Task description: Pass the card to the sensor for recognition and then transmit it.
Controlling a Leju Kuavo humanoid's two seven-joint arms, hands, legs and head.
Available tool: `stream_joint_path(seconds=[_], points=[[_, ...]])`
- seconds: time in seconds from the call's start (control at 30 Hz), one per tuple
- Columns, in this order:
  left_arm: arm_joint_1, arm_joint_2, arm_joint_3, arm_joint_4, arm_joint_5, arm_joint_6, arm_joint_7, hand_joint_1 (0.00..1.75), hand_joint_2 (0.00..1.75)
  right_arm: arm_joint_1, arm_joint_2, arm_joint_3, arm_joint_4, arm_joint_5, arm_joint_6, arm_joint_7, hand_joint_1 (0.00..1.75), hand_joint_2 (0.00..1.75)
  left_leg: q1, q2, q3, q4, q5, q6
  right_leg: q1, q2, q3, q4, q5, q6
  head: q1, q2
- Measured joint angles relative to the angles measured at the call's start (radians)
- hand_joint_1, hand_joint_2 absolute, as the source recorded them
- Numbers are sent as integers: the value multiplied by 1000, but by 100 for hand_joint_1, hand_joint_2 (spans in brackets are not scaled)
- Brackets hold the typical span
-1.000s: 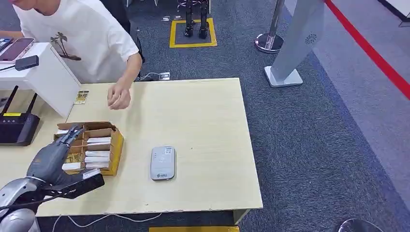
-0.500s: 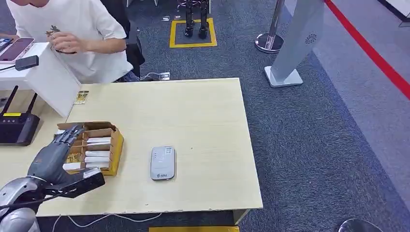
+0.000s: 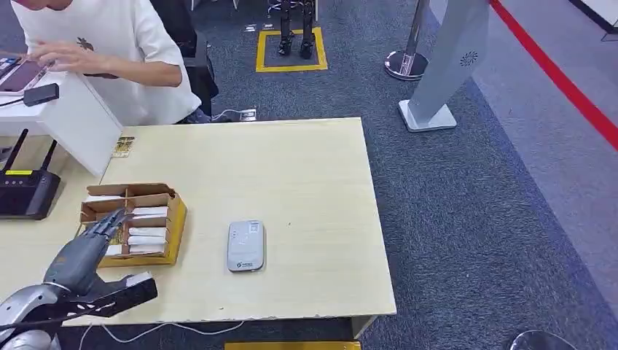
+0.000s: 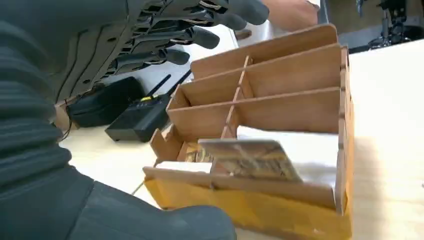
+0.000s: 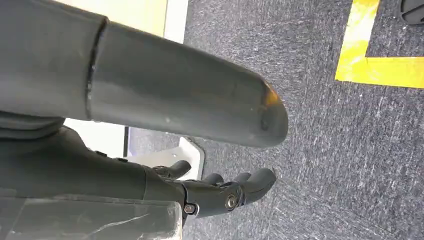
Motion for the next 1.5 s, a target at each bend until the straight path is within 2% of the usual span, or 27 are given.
stream_joint_path(seconds=[0.3,0.5,1.07,1.37,1.4,1.5], points=[[7,-2,-2,2,-41,-7,22,0,175,0,0,0,2,4,0,5,0,0,0,0,0,0,0,0,0,0,0,0,0,0,0,0],[-7,-23,-3,35,-67,-2,28,0,175,0,0,0,2,18,2,7,0,0,0,0,0,0,0,0,0,0,0,0,0,0,0,0],[-61,-76,-12,110,-71,-2,24,0,175,-1,0,0,2,20,5,8,0,0,0,0,0,0,0,0,0,0,0,0,0,0,0,0],[-67,-80,-21,126,-71,-2,22,0,175,0,0,1,3,21,5,8,0,0,0,0,0,0,0,0,0,0,0,0,0,0,0,0],[-67,-80,-21,127,-71,-2,22,175,175,0,0,1,3,21,5,8,0,0,0,0,0,0,0,0,0,0,0,0,0,0,0,0],[-67,-80,-21,128,-67,0,19,175,175,0,0,1,3,21,5,8,0,0,0,0,0,0,0,0,0,0,0,0,0,0,0,0]])
